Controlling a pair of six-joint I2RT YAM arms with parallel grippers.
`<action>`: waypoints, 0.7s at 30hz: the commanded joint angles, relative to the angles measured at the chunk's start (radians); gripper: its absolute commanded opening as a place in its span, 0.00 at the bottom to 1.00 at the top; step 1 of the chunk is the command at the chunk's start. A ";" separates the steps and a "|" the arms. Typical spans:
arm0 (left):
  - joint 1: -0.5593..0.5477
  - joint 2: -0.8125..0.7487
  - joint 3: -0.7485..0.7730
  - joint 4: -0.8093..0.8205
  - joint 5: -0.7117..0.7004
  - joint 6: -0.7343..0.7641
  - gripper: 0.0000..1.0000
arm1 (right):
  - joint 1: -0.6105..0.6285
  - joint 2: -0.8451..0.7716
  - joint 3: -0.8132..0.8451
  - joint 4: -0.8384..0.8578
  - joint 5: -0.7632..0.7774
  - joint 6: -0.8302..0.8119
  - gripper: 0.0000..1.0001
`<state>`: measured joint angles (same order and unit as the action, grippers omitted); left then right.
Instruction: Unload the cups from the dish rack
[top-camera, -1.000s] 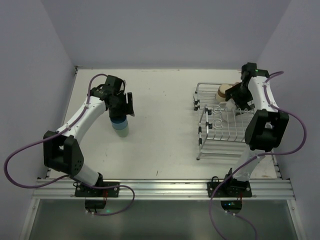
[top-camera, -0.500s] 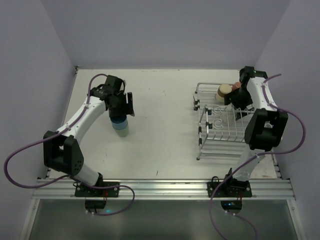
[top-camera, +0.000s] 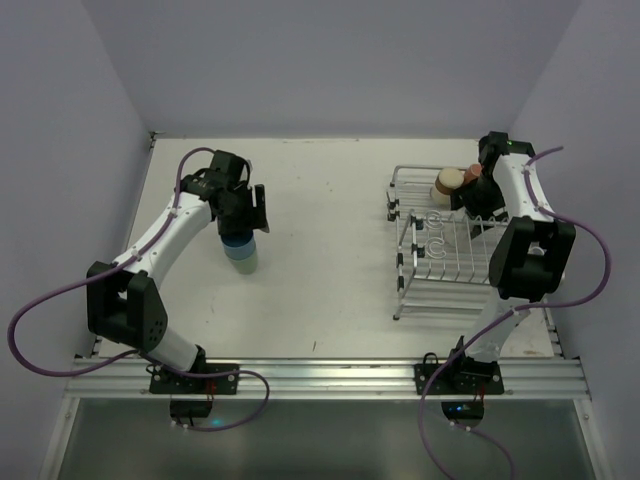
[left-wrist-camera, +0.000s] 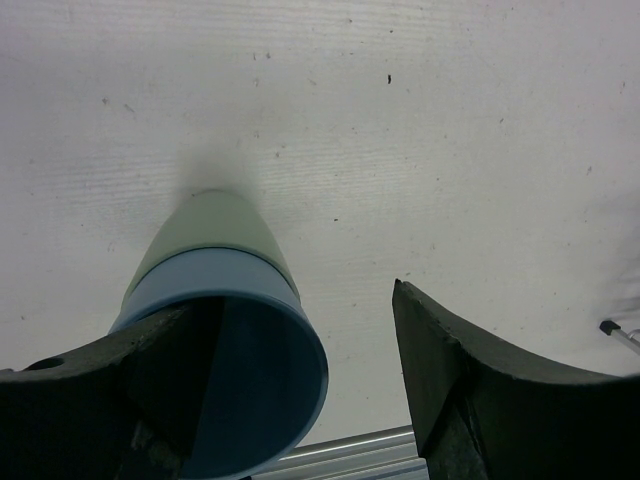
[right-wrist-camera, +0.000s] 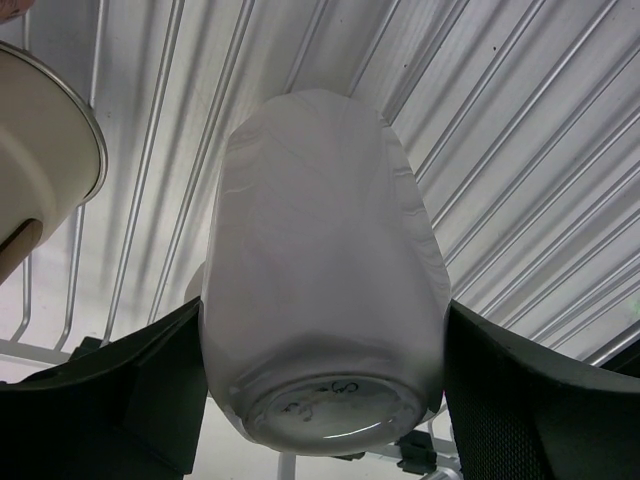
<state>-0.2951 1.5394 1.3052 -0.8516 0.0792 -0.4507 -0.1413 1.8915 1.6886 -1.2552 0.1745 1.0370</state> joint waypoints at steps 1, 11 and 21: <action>0.004 -0.012 0.028 0.031 0.007 0.023 0.73 | -0.004 0.004 0.011 -0.236 0.103 0.003 0.40; 0.004 -0.015 0.038 0.031 0.014 0.024 0.73 | -0.003 -0.003 0.008 -0.175 0.131 -0.064 0.00; 0.002 0.002 0.115 0.017 0.039 0.024 0.73 | 0.006 -0.069 0.083 -0.084 0.086 -0.170 0.00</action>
<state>-0.2947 1.5398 1.3605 -0.8532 0.0933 -0.4503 -0.1371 1.8915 1.7061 -1.2606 0.2173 0.9215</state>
